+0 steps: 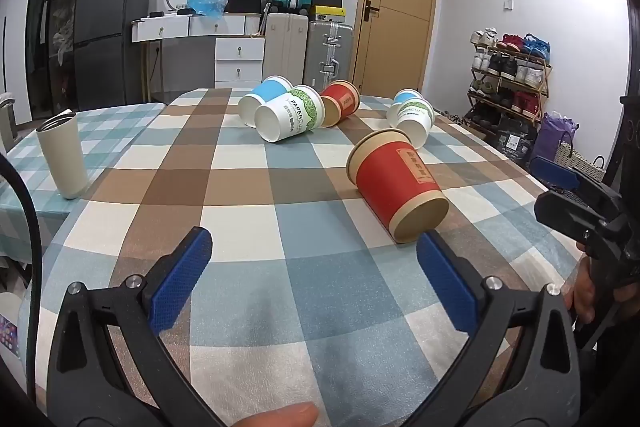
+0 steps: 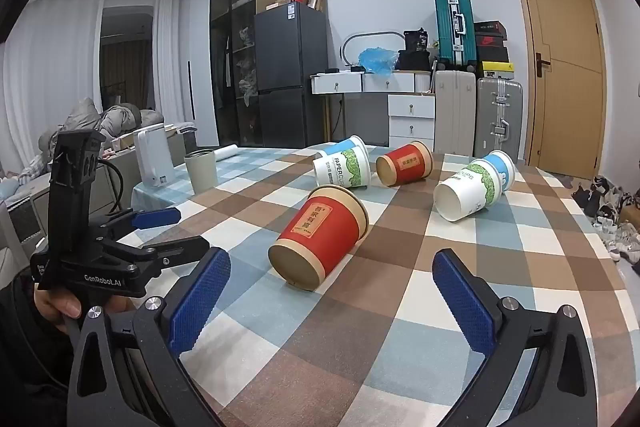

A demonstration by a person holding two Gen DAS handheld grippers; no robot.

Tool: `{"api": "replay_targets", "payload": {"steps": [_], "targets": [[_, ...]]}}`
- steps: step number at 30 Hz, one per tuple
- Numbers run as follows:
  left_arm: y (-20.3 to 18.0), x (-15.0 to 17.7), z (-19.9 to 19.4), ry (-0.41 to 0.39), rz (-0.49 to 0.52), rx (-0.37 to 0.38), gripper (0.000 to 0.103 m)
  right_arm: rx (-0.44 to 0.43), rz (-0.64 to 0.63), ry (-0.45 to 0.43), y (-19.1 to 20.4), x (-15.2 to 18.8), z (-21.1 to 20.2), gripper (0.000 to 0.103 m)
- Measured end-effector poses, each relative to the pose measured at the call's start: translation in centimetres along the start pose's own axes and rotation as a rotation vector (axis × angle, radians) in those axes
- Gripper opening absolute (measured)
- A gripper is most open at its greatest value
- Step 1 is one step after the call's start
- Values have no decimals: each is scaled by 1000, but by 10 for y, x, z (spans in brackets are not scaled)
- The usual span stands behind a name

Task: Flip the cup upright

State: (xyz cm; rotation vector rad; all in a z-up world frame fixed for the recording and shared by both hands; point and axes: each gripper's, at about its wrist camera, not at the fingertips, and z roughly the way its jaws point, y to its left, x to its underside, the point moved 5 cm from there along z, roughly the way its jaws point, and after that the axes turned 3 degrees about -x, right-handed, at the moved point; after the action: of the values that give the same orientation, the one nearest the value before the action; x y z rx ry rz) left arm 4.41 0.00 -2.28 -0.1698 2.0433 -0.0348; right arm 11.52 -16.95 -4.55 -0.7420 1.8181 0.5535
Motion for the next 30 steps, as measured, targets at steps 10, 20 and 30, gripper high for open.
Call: {"api": "replay_targets", "payload": {"steps": [10, 20, 30], "targets": [[0, 0, 0, 4, 4, -4, 102, 1, 2, 1, 0, 0, 0, 103], [0, 0, 0, 4, 3, -4, 102, 1, 3, 2, 0, 0, 0, 103], [0, 0, 0, 4, 2, -5, 102, 4, 6, 4, 0, 0, 0, 103]]}}
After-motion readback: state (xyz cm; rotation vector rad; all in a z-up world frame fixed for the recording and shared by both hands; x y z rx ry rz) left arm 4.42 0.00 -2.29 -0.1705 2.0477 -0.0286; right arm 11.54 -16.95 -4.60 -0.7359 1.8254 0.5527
